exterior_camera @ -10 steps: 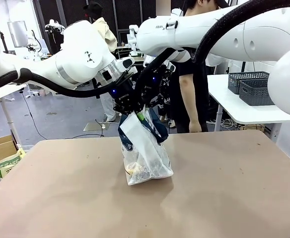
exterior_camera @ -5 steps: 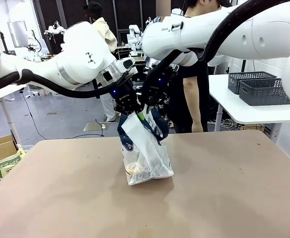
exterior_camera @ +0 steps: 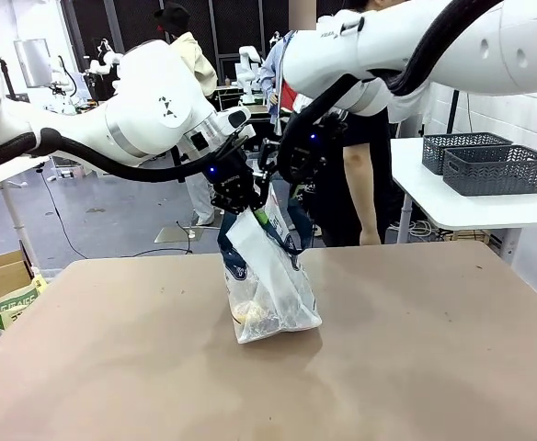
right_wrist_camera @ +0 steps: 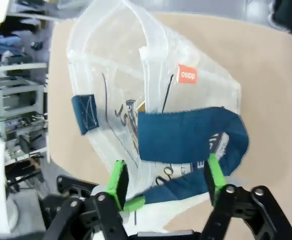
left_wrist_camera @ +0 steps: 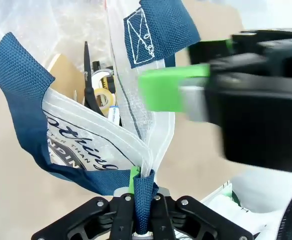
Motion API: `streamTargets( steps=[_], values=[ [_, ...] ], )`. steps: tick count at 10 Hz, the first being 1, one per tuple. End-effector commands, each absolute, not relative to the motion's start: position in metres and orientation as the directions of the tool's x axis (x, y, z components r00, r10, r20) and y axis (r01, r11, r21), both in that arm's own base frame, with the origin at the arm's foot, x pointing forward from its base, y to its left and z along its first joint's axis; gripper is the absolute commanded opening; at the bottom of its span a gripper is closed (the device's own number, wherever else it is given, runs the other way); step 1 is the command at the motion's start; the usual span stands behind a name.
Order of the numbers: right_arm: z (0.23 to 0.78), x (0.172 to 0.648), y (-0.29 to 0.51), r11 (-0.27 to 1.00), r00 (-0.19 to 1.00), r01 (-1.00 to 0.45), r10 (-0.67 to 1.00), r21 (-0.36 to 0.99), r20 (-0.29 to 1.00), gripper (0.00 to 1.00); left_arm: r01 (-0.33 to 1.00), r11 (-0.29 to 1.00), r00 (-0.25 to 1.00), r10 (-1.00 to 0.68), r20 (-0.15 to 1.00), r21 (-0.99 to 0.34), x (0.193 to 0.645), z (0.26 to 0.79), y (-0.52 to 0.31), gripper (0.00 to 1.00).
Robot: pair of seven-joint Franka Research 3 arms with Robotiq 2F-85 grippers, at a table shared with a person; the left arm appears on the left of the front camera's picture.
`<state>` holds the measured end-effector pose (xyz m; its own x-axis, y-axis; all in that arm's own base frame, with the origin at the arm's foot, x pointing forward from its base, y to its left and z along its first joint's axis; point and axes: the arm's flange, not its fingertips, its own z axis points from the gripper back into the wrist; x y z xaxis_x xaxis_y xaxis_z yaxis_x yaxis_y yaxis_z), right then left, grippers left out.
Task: Transfer purchased items from the store into the shopping bag.
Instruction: Move the Reusable shopping bag to the right side of the table.
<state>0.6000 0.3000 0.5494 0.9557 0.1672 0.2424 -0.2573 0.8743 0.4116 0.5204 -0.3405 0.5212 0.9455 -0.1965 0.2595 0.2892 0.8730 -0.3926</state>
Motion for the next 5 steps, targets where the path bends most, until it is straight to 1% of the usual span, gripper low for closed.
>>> streamTargets(
  steps=[1,2,4,5],
  values=[
    [0.547,0.571,0.262,0.833,0.930,-0.343,0.237,0.434,0.281,1.00,0.283,0.872,0.948,-0.192,0.254,-0.398,0.518,0.524,-0.338,0.00],
    [0.548,0.561,0.249,0.800,0.898,-0.432,0.336,0.416,0.284,1.00,0.283,0.872,0.948,-0.192,0.254,-0.398,0.518,0.524,-0.338,0.00],
    [0.550,0.537,0.217,0.715,0.784,-0.613,0.498,0.335,0.371,1.00,0.283,0.872,0.948,-0.192,0.254,-0.398,0.518,0.524,-0.338,0.00],
    [0.552,0.524,0.204,0.650,0.710,-0.695,0.555,0.307,0.433,1.00,0.283,0.872,0.948,-0.192,0.254,-0.398,0.518,0.524,-0.338,0.00]
  ],
)
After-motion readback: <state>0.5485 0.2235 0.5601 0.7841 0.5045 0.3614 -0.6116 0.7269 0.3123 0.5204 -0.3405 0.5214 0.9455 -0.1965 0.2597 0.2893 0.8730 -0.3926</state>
